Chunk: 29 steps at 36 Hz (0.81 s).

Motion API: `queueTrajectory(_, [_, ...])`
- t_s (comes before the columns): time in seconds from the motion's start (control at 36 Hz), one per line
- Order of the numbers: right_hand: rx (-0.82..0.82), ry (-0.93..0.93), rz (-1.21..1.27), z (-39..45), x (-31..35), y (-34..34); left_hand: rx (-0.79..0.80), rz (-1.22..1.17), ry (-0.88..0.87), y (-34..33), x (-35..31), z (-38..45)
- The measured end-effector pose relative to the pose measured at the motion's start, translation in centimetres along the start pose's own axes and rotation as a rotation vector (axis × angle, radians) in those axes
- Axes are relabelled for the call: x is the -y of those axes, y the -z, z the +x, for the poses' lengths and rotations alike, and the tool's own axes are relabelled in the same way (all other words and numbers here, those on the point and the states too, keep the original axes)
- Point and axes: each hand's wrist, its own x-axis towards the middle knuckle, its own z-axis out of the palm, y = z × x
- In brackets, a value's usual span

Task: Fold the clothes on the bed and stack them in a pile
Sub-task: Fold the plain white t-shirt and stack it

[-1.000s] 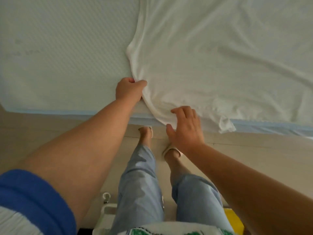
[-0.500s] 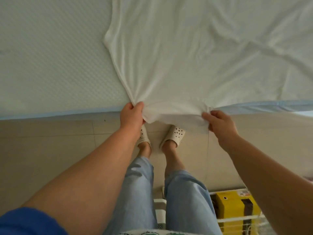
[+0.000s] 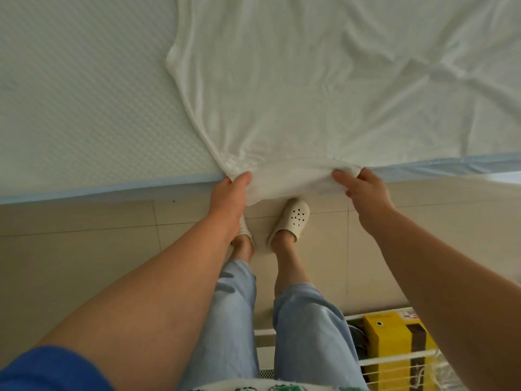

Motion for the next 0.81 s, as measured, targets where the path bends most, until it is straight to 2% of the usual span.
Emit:
queueTrajectory(0.06, [0.051,-0.047,0.136,-0.3,0.3,0.0,-0.008,-0.047,0.017,-0.2,-0.6,-0.7])
queueTrajectory(0.11, [0.092,-0.105,0.205,-0.9,0.6,0.1,0.025,-0.165,0.110,-0.4,-1.2,-1.5])
queueTrajectory(0.17, [0.114,-0.168,0.253,-1.5,1.1,0.4,0.126,-0.244,0.228,-0.5,-1.6,-2.2])
queueTrajectory(0.22, [0.118,-0.193,0.270,-1.9,1.8,0.8,0.276,-0.209,0.309,-0.7,-2.1,-3.2])
queueTrajectory(0.28, [0.111,-0.188,0.257,-2.3,2.7,1.3,0.353,-0.193,0.342,-0.9,-2.4,-4.1])
queueTrajectory(0.5, [0.139,-0.182,0.317,-2.7,6.7,2.5,0.334,-0.369,0.361,-0.9,-6.6,-4.7])
queueTrajectory(0.61, [0.154,-0.237,0.380,-2.2,8.7,2.7,0.333,-0.339,0.334,-1.9,-9.6,-4.3])
queueTrajectory(0.81, [0.167,-0.257,0.364,1.5,11.5,3.0,0.140,-0.379,0.192,-5.0,-14.6,-1.2])
